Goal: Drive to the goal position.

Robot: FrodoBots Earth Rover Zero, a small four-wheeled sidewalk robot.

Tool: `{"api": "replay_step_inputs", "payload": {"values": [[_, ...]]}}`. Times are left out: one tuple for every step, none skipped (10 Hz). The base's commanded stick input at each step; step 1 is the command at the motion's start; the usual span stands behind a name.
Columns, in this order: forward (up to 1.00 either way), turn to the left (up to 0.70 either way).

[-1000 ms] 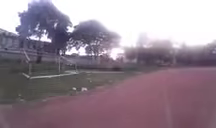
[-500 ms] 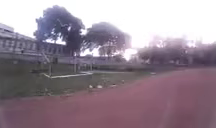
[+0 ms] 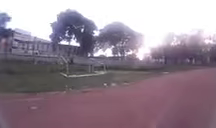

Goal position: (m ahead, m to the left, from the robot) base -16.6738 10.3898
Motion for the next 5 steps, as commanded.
{"api": "replay_step_inputs", "payload": {"values": [[0.32,0.16],[0.70,0.35],[0.70,0.35],[0.70,0.35],[0.70,0.35]]}}
